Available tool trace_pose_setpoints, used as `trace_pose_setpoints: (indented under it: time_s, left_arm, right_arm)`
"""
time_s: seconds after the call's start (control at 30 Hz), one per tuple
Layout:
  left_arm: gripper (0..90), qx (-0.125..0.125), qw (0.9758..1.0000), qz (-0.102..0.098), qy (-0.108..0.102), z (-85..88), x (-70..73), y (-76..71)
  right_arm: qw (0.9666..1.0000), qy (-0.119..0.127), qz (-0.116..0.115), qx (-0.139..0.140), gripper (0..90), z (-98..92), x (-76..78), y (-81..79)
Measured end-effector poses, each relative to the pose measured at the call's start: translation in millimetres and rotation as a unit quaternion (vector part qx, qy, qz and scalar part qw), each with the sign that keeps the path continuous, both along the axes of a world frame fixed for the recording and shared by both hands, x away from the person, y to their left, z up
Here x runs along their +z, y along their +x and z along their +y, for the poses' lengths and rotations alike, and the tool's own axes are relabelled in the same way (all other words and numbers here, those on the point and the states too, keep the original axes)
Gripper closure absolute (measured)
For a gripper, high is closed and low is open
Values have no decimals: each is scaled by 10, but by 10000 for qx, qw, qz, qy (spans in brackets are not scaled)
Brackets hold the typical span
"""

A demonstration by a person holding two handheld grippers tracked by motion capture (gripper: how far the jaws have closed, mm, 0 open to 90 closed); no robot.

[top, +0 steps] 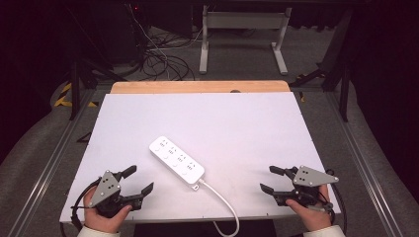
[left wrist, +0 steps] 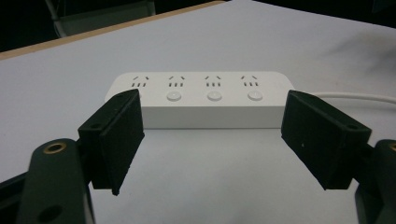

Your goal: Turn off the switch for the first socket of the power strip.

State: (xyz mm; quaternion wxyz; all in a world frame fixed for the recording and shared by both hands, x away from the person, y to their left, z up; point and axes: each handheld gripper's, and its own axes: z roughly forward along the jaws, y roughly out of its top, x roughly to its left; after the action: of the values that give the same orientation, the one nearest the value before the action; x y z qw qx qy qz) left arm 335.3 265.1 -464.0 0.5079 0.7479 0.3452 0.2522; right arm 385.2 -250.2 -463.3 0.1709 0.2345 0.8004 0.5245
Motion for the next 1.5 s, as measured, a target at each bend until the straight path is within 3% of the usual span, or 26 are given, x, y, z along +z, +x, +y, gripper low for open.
trace_pose_setpoints:
  time_s: [0.5,0.57,0.83,1.1,1.23,1.5]
  left_arm:
    - [207,-36,10000,-24,28,-19,16,4]
    - [217,-44,10000,-31,41,-21,33,-2]
    - [257,-92,9997,111,179,-61,103,23]
    - [294,-344,9981,290,418,-184,196,123]
    - [316,-467,9973,370,431,-264,251,176]
    - [326,-686,9956,359,521,-436,393,298]
  right_arm:
    - [10000,-14,-13,-8,334,11,4,-19]
    - [9999,-110,-21,10,346,22,-5,-21]
    - [10000,-65,31,35,354,10,-7,-17]
    - [9999,-97,64,57,356,12,-17,-12]
    - [9998,-135,74,84,357,24,-22,-17]
    - [9998,-138,116,95,359,27,-27,-14]
